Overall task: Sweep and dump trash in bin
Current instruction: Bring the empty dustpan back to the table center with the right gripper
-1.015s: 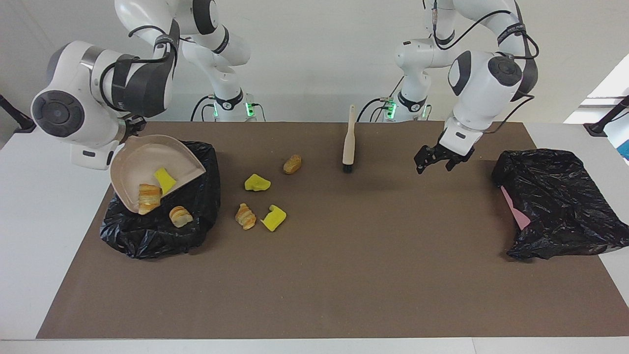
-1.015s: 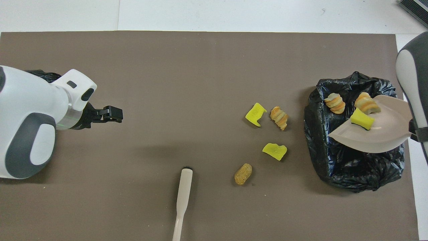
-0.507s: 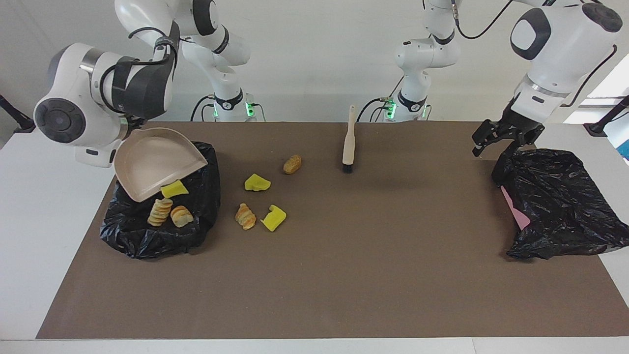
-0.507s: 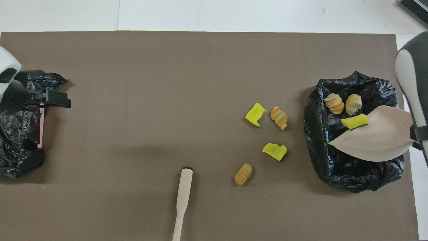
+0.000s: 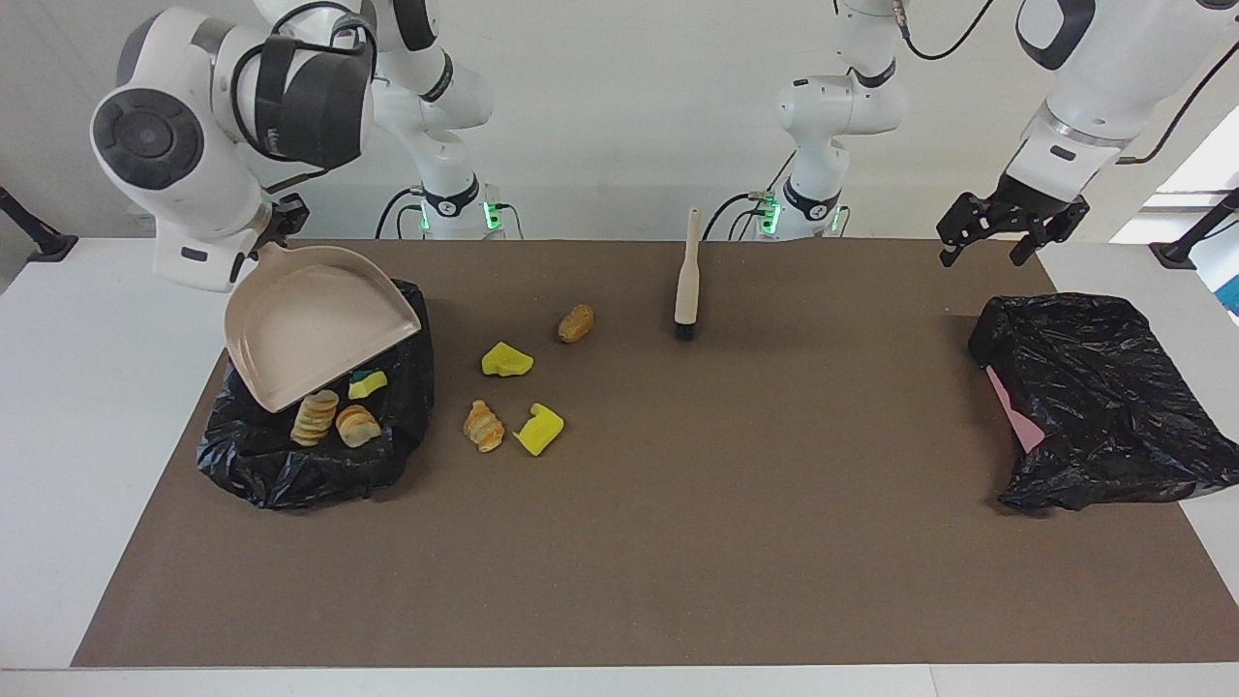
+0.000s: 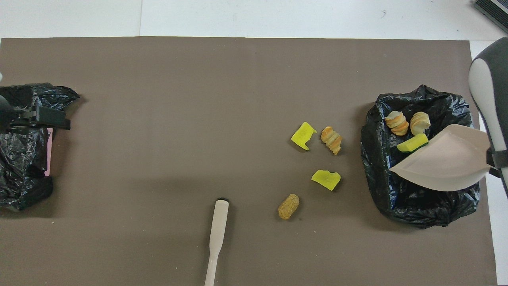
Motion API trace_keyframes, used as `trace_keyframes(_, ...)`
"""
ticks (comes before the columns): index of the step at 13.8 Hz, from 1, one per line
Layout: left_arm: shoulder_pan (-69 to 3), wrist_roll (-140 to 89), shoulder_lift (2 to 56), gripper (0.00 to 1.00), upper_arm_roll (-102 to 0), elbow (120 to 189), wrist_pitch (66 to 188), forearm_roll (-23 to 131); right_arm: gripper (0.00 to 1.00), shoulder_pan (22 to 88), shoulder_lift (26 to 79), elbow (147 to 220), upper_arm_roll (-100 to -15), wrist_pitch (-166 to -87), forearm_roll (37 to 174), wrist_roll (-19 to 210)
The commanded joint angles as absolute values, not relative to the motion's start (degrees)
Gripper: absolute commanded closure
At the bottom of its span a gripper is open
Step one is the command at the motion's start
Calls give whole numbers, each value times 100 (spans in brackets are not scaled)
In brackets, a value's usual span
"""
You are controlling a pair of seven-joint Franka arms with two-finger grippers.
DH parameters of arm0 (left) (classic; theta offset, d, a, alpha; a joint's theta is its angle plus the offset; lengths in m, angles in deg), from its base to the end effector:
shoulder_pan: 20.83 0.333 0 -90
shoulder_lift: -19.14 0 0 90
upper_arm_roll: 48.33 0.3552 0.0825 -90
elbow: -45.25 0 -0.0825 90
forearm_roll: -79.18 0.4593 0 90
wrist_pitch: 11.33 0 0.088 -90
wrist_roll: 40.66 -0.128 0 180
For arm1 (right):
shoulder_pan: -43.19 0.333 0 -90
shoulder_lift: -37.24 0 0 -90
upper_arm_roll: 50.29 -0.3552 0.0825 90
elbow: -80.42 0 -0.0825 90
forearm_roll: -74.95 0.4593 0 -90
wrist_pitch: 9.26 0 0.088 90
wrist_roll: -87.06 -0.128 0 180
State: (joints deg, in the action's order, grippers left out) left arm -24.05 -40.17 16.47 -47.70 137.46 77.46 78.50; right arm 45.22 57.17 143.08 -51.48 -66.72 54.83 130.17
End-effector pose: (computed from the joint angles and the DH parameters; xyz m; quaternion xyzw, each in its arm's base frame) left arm 0.6101 -0.0290 0.6487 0.9998 -0.0184 -0.0067 0.0060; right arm 0.6696 -0.0188 0.6357 0.9075 0.3236 -0.2564 0.0778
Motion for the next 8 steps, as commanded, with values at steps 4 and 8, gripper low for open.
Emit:
trace_keyframes(4,-2391,-4013,1483,0,-4754,13876,7534,7690,100,4933,5561,14388,-5416,-8112,6615,11740)
trace_keyframes(8,-2478,-4022,1202,0,-4763,14227,7656,7540,100,5847,5570,14519,-5451,-8914,6730,9643)
